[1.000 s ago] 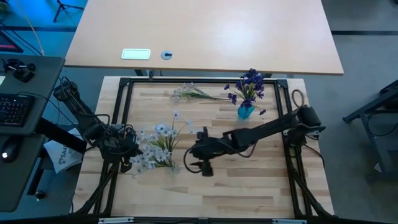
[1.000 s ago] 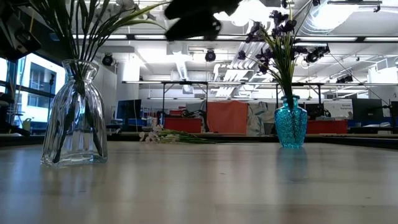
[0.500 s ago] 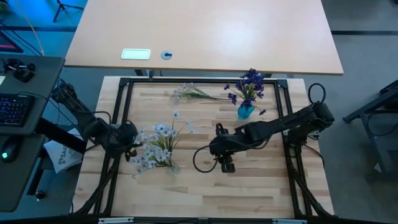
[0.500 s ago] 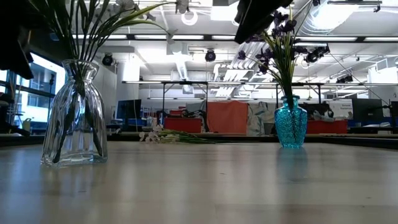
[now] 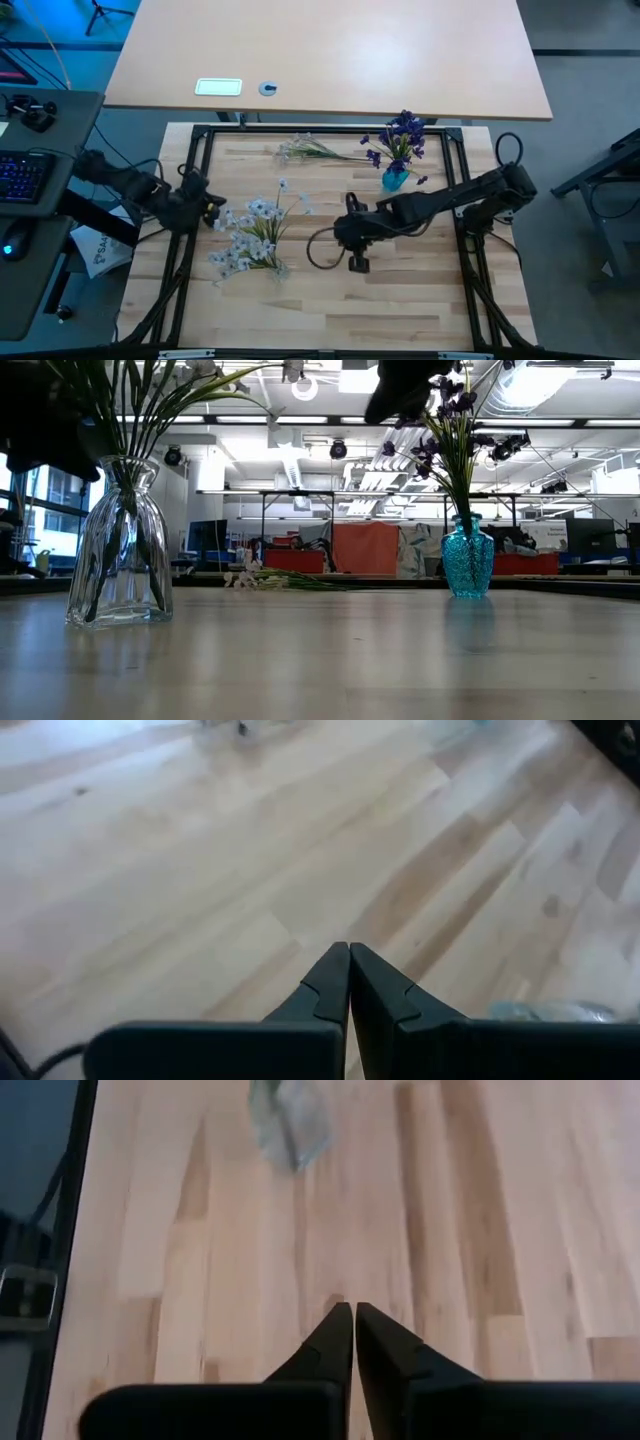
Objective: Sort flowers into vase by color
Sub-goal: Put the white flowers into the transparent vase
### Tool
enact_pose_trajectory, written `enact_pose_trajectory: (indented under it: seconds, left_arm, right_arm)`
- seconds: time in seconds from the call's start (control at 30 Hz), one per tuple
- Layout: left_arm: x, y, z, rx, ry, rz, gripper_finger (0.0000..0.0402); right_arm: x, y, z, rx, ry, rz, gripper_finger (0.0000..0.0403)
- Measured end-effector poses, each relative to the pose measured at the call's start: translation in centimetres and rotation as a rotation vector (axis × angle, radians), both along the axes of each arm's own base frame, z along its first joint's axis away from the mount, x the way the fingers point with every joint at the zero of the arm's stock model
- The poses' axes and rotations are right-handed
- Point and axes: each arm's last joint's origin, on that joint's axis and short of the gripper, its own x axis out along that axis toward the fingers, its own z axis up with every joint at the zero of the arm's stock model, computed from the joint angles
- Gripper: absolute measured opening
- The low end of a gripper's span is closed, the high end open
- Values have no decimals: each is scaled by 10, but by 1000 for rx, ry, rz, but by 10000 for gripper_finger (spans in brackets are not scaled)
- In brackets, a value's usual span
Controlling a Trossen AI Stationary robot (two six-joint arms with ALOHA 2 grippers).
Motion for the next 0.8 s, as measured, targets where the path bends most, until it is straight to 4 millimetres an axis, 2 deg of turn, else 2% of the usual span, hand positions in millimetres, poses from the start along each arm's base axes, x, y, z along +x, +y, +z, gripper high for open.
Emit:
enact_pose_trajectory:
  seconds: [0.23, 0.43, 0.63, 0.8]
  left_arm:
    - [10, 6, 9, 39, -48, -74, 0]
    - [13, 19, 17, 121, -108, -36, 0]
    - [25, 31, 35, 163, -283, -66, 0]
    - [46, 47, 46, 169, -390, -95, 0]
  right_arm:
    - [21, -34, 11, 70, -177, -144, 7]
    - [33, -66, 26, 161, -341, -217, 1]
    - [24, -93, 58, 149, -526, -254, 2]
    - [2, -119, 90, 56, -655, -313, 1]
